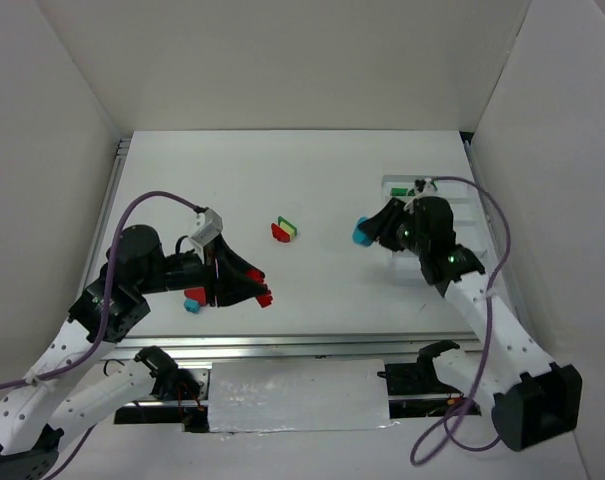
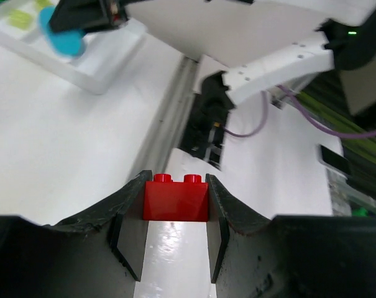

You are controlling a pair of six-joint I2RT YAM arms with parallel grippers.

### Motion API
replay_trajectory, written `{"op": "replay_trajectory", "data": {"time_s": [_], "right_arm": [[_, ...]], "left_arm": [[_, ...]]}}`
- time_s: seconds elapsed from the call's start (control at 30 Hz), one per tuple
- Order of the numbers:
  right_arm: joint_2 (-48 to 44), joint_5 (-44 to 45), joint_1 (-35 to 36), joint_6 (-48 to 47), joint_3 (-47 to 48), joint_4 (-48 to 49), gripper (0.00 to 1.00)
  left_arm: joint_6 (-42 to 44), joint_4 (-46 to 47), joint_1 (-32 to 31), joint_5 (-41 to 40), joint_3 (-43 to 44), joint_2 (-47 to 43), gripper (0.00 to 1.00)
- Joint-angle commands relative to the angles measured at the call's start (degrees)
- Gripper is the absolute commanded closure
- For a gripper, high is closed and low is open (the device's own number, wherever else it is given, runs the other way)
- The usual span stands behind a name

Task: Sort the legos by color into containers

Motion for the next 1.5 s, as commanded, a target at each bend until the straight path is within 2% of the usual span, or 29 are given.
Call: {"op": "replay_trajectory", "data": {"time_s": [0.0, 0.1, 0.23, 0.4, 0.57, 0.7, 0.77, 0.8, 0.9, 0.93, 1.0, 1.17, 1.27, 1.33, 1.4, 1.47], "right_arm": [[10.11, 31.45, -6.56, 6.23, 9.67, -17.18, 1.00], [17.51, 36.56, -11.84, 8.69, 13.01, -18.61, 1.00], [23.48, 39.55, -15.98, 10.01, 15.66, -17.47, 1.00], [30.52, 35.52, -21.33, 8.52, 19.79, -15.53, 1.00], [37.56, 34.37, -22.58, 8.69, 22.95, -15.80, 0.99], [39.40, 31.65, -23.10, 8.08, 23.57, -13.86, 0.89], [40.11, 29.71, -23.28, 7.29, 24.36, -13.42, 0.76], [40.20, 29.19, -23.28, 7.12, 24.45, -13.33, 0.62], [38.18, 28.30, -23.28, 7.29, 23.58, -12.89, 0.24], [36.52, 28.56, -23.19, 7.55, 23.22, -12.81, 0.20], [34.50, 29.35, -23.28, 7.12, 22.69, -12.45, 0.14], [33.09, 29.10, -23.19, 5.10, 27.08, -17.28, 0.12], [25.46, 25.06, -21.80, 3.69, 26.21, -18.43, 0.12], [16.24, 21.90, -20.56, 2.99, 24.64, -19.22, 0.12], [6.60, 20.92, -18.03, 1.84, 23.93, -20.36, 0.02], [-1.50, 21.36, -16.69, 1.84, 23.66, -23.08, 0.00]], "left_arm": [[2.87, -5.80, 0.22, -13.15, 2.05, 0.91, 1.00], [3.13, -7.47, 0.22, -17.47, 0.56, 1.70, 1.00], [3.58, -8.80, -0.04, -17.31, 0.21, 2.05, 1.00], [3.84, -8.45, -0.04, -15.90, 0.12, 1.61, 1.00], [4.19, -8.62, -0.04, -14.84, 0.12, 2.05, 1.00], [4.19, -8.18, -0.04, -13.97, -0.23, 1.79, 1.00], [4.54, -8.01, -0.04, -13.00, -0.23, 1.96, 1.00], [4.63, -7.92, -0.04, -12.30, -0.23, 2.40, 1.00], [4.37, -7.83, -0.04, -12.90, -0.32, 3.45, 1.00], [3.76, -7.66, -0.04, -15.00, -0.23, 4.07, 1.00], [3.31, -7.66, -0.04, -15.98, 0.47, 6.52, 1.00], [0.16, -5.12, -0.13, -16.94, 2.66, 12.32, 1.00], [-4.24, -0.28, -1.44, -19.06, 5.21, 18.89, 1.00], [-5.30, 3.23, -4.77, -20.55, 8.53, 23.12, 1.00], [-4.87, 7.96, -8.37, -22.57, 10.56, 29.63, 1.00], [-4.08, 10.00, -11.36, -24.50, 14.95, 36.63, 1.00]]}}
